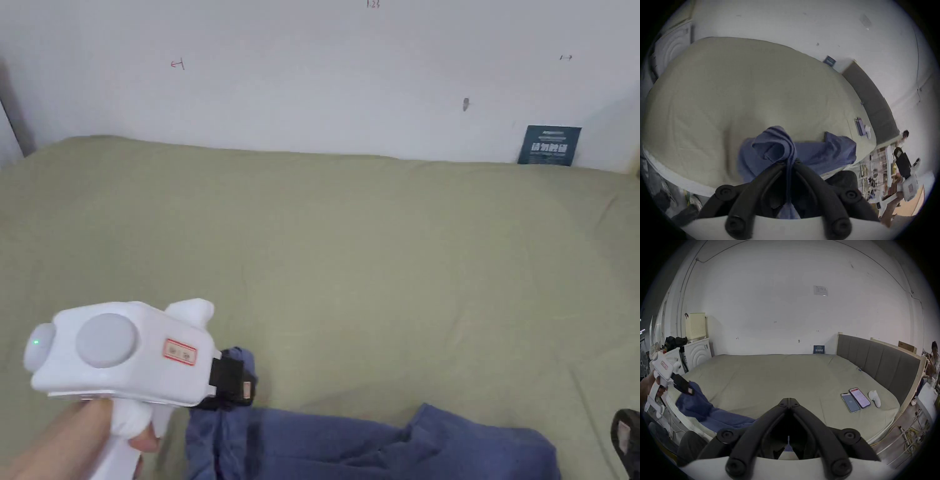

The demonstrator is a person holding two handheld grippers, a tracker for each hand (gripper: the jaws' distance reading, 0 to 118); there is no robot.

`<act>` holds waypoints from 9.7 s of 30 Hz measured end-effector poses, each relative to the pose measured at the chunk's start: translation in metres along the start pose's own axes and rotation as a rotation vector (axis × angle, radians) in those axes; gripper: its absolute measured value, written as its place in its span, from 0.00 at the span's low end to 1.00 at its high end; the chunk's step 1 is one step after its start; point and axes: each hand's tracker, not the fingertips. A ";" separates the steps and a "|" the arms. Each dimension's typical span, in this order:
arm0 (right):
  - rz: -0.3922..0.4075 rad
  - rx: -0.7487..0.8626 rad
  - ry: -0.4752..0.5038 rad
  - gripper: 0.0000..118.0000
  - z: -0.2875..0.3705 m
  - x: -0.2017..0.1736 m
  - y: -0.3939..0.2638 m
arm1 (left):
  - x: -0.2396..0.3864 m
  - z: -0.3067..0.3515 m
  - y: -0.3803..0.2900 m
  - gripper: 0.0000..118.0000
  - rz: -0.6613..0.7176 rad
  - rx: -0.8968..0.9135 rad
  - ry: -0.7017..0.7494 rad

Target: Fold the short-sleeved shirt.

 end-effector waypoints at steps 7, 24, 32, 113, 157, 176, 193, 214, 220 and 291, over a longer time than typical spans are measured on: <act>-0.033 -0.035 -0.019 0.00 0.001 0.010 -0.008 | 0.066 -0.115 -0.004 0.15 -0.098 -0.094 0.027; -0.083 -0.097 0.013 0.00 -0.008 0.010 -0.023 | -0.007 -0.065 -0.015 0.00 0.067 -0.009 -0.062; -0.073 -0.128 0.008 0.00 -0.008 0.011 -0.026 | 0.034 -0.166 -0.039 0.00 0.096 -0.201 -0.248; -0.006 0.011 -0.049 0.00 -0.002 0.008 0.001 | 0.096 -0.130 -0.018 0.94 -0.143 -0.057 0.000; -0.448 -0.705 0.819 0.00 -0.235 -0.080 -0.114 | -0.090 -0.037 -0.032 0.02 0.118 0.033 -0.241; -0.729 -0.845 0.878 0.00 -0.268 -0.041 -0.137 | -0.111 -0.125 -0.018 0.23 0.239 -0.145 -0.423; -0.494 -0.653 0.703 0.00 -0.219 -0.020 -0.059 | -0.371 0.060 0.099 0.23 0.269 -0.056 -0.023; -0.263 -0.286 0.472 0.00 -0.190 -0.012 0.033 | -0.169 0.069 0.080 0.00 0.049 0.258 0.116; 0.061 0.010 0.093 0.00 -0.168 -0.041 0.084 | 0.002 0.055 0.054 0.00 -0.137 0.579 0.136; 0.070 0.223 0.041 1.00 -0.083 -0.039 0.145 | 0.151 0.115 0.024 0.99 -0.306 0.889 0.370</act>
